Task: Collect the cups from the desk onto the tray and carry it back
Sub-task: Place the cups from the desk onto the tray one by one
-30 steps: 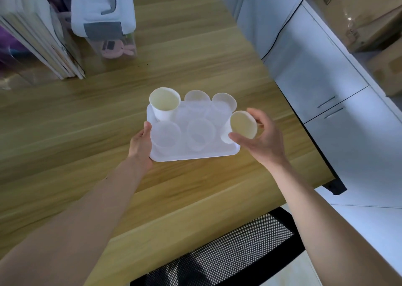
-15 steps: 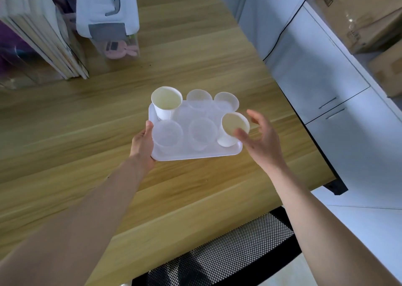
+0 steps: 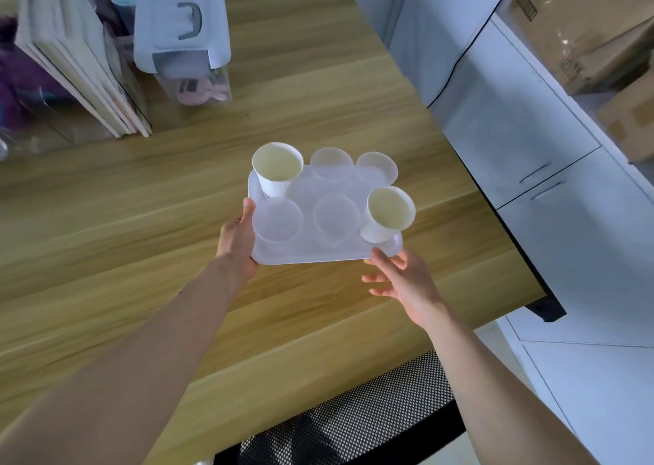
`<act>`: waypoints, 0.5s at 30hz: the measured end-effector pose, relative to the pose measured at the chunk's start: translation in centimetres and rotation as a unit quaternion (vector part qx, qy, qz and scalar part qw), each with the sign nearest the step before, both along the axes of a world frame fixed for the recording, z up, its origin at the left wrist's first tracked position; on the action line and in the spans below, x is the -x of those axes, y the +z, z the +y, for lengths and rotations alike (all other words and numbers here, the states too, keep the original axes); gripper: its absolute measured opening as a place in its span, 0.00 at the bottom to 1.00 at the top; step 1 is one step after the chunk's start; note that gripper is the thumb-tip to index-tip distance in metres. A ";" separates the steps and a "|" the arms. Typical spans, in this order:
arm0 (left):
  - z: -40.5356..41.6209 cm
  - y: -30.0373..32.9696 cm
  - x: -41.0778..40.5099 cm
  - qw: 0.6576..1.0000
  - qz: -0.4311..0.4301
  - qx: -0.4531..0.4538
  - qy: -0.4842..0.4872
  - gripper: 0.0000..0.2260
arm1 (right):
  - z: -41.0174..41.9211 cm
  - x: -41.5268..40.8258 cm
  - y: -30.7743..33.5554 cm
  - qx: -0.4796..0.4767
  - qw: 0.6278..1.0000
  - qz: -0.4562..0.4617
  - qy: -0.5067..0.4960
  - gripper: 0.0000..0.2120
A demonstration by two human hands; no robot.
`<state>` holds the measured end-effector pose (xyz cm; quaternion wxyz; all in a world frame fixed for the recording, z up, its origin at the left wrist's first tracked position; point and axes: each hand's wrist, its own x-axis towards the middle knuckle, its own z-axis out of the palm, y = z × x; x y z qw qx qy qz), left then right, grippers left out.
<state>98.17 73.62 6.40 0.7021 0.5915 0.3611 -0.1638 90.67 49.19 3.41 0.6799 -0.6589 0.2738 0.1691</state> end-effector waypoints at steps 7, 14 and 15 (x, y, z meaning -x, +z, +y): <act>-1.1 0.1 1.2 0.999 -0.018 0.033 -0.003 0.15 | -0.3 0.8 0.7 -0.118 0.991 -0.029 -0.046 0.12; -1.4 0.0 3.3 0.997 -0.032 0.060 -0.039 0.17 | -0.7 3.3 1.6 -0.142 0.986 -0.052 -0.077 0.07; -1.4 0.0 3.6 0.996 -0.038 0.069 -0.047 0.19 | -0.7 3.6 1.7 -0.139 0.985 -0.056 -0.083 0.07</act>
